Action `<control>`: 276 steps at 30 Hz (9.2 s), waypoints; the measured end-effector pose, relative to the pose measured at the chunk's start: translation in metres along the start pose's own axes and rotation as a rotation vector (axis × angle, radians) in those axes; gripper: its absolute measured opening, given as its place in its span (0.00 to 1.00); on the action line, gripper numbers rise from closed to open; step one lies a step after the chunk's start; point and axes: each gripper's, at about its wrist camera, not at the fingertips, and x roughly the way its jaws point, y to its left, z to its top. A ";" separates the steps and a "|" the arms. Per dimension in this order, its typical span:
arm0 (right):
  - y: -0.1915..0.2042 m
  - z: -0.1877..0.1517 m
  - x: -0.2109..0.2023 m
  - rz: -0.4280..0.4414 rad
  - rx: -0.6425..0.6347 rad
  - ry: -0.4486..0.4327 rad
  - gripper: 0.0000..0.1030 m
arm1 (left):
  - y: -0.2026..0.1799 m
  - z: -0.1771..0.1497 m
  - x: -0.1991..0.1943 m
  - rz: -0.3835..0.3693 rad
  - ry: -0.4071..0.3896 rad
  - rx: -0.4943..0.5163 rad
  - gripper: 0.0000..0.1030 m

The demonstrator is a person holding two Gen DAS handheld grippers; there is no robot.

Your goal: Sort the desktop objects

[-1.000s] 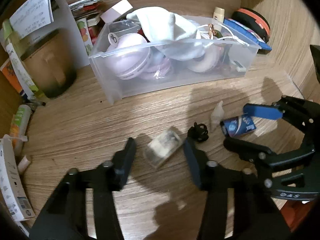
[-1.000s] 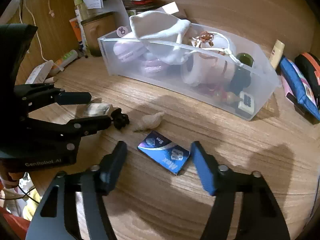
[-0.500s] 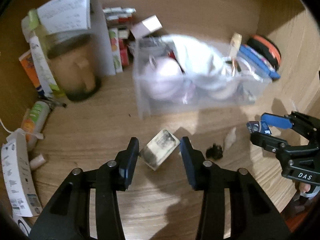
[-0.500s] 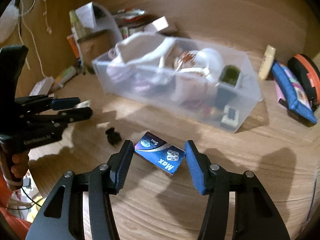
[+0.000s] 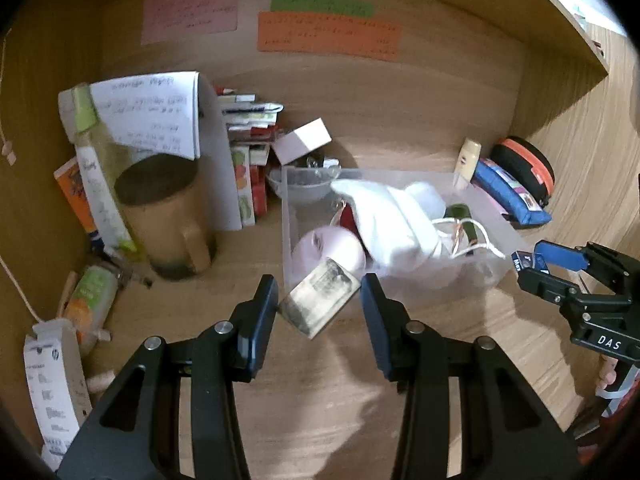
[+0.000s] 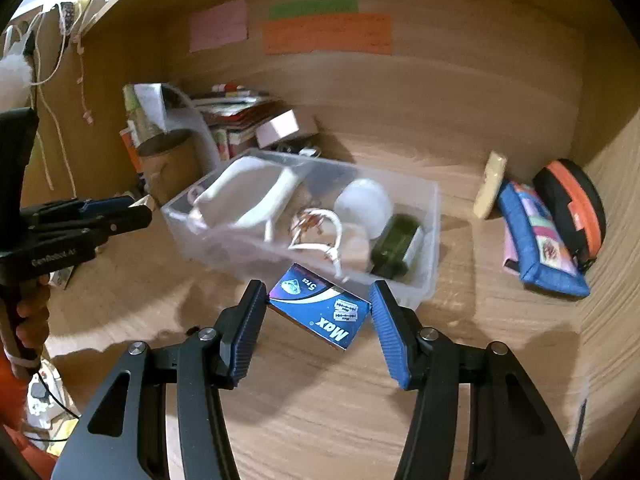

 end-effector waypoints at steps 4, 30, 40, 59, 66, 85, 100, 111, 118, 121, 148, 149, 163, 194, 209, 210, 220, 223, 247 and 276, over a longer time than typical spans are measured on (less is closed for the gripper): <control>-0.010 0.004 0.003 -0.022 0.007 -0.016 0.48 | -0.004 0.005 0.011 -0.004 0.009 0.004 0.41; -0.042 0.019 0.060 -0.013 0.064 0.049 0.49 | -0.020 0.025 0.057 0.008 0.017 0.090 0.41; -0.041 0.020 0.057 -0.026 0.065 0.059 0.51 | -0.016 0.017 0.057 -0.022 0.046 0.067 0.43; -0.019 0.015 0.023 -0.051 0.021 0.017 0.69 | -0.021 0.005 0.017 -0.026 -0.007 0.079 0.57; -0.002 0.007 0.019 -0.003 -0.003 0.036 0.77 | -0.019 -0.008 0.008 -0.035 0.003 0.084 0.64; 0.041 -0.032 0.055 0.083 -0.083 0.159 0.76 | -0.021 -0.072 0.020 -0.087 0.193 0.098 0.64; 0.052 -0.032 0.080 0.214 -0.100 0.245 0.29 | -0.041 -0.072 0.022 -0.146 0.205 0.143 0.61; 0.031 -0.028 0.075 0.202 -0.044 0.233 0.22 | -0.057 -0.055 0.050 -0.142 0.242 0.183 0.49; 0.013 -0.031 0.064 0.167 -0.020 0.201 0.22 | -0.068 -0.053 0.064 -0.123 0.260 0.205 0.21; 0.008 -0.030 0.061 0.166 -0.012 0.189 0.22 | -0.069 -0.051 0.065 -0.119 0.254 0.199 0.21; -0.044 0.005 0.018 0.066 0.058 0.008 0.22 | -0.081 0.029 0.015 -0.193 -0.019 0.108 0.21; -0.047 0.006 0.017 0.063 0.057 0.005 0.22 | -0.082 0.032 0.017 -0.194 -0.022 0.107 0.21; -0.056 0.016 0.045 0.065 0.042 0.019 0.22 | -0.096 0.051 0.067 -0.182 0.039 0.119 0.21; -0.054 0.017 0.042 0.062 0.047 0.017 0.51 | -0.097 0.050 0.049 -0.169 -0.011 0.122 0.49; -0.034 0.020 0.005 -0.009 0.055 -0.056 0.82 | -0.068 0.034 -0.001 -0.063 -0.125 0.060 0.94; -0.034 0.019 0.004 -0.008 0.064 -0.054 0.83 | -0.066 0.031 -0.003 -0.054 -0.128 0.058 0.94; -0.026 0.006 -0.020 -0.050 0.124 -0.117 0.94 | -0.061 0.011 -0.021 -0.039 -0.171 -0.007 0.97; -0.021 0.000 -0.025 -0.049 0.129 -0.135 0.97 | -0.062 0.005 -0.021 -0.023 -0.170 -0.009 0.97; -0.025 -0.020 -0.028 -0.109 0.144 -0.103 0.97 | -0.063 -0.018 -0.007 -0.007 -0.114 -0.058 0.97; -0.027 -0.022 -0.021 -0.048 0.168 -0.079 0.97 | -0.053 -0.013 -0.003 0.037 -0.116 -0.124 0.97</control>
